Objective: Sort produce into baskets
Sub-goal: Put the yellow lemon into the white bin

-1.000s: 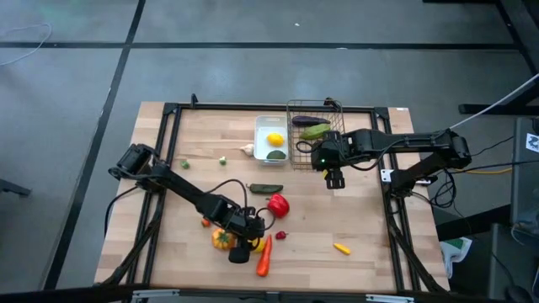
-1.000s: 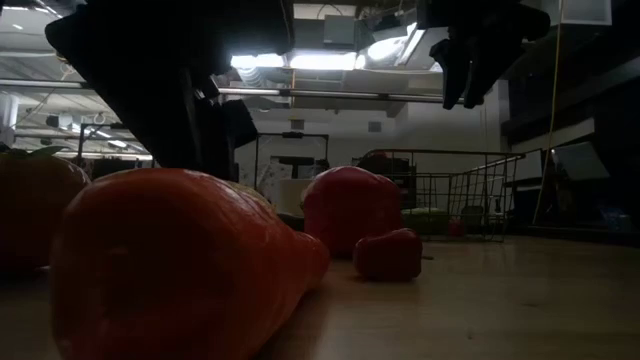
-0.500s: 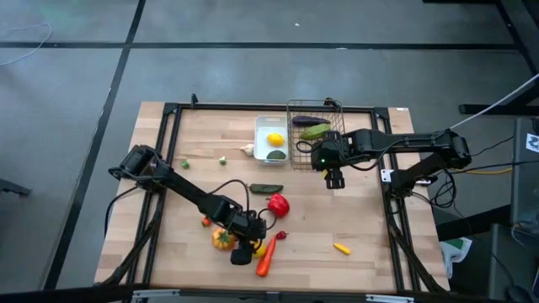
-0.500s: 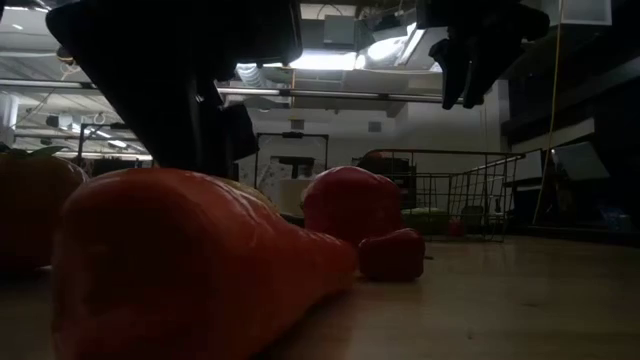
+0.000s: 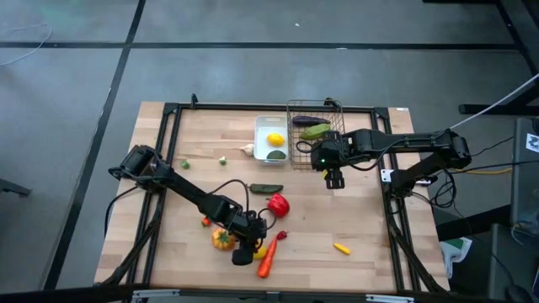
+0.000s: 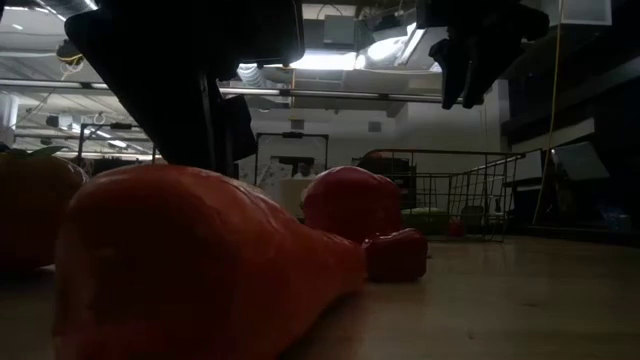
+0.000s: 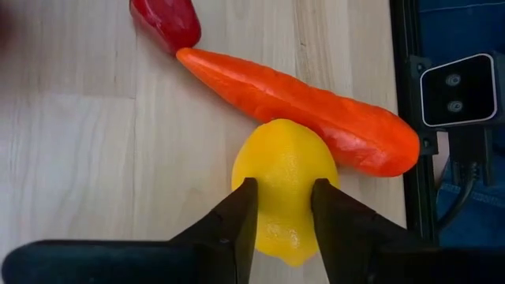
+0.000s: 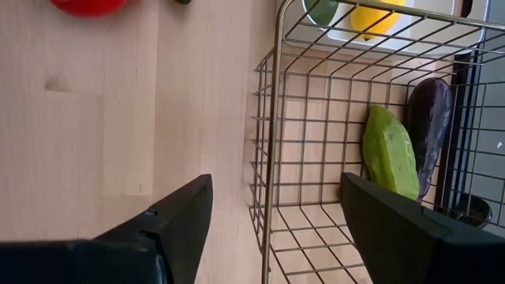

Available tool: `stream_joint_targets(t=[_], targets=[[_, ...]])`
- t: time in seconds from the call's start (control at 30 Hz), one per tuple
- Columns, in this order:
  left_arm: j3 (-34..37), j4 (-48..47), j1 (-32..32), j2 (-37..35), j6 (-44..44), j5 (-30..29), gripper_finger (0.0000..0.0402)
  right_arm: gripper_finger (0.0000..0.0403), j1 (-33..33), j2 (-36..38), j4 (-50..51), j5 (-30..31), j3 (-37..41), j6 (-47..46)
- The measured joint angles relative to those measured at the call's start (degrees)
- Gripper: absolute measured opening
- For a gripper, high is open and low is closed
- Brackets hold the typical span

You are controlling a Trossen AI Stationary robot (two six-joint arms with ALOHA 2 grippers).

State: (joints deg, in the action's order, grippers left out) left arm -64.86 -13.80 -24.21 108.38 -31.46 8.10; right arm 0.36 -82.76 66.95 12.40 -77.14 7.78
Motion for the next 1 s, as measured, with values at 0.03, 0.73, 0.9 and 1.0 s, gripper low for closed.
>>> stream_joint_targets(t=[0.03, 0.73, 0.9, 1.0], targets=[[0.0, 0.0, 0.0, 0.0, 0.0, 0.0, 0.0112, 0.0276, 0.0, 0.0, -0.03, 0.0, 0.0, 0.01], [0.39, 2.71, 1.3, 0.24, -1.48, 1.2, 0.0254, 0.0276, 0.0, 0.0, 0.01, 0.0, 0.0, 0.01], [-0.44, 3.38, 1.34, 0.04, -1.49, 2.32, 0.0279, 0.0276, 0.0, 0.0, 0.03, 0.0, 0.0, 0.01], [-0.42, 3.3, 1.3, 0.07, -1.51, 2.53, 0.0282, 0.0276, 0.01, 0.0, 0.03, 0.0, 0.0, 0.01]])
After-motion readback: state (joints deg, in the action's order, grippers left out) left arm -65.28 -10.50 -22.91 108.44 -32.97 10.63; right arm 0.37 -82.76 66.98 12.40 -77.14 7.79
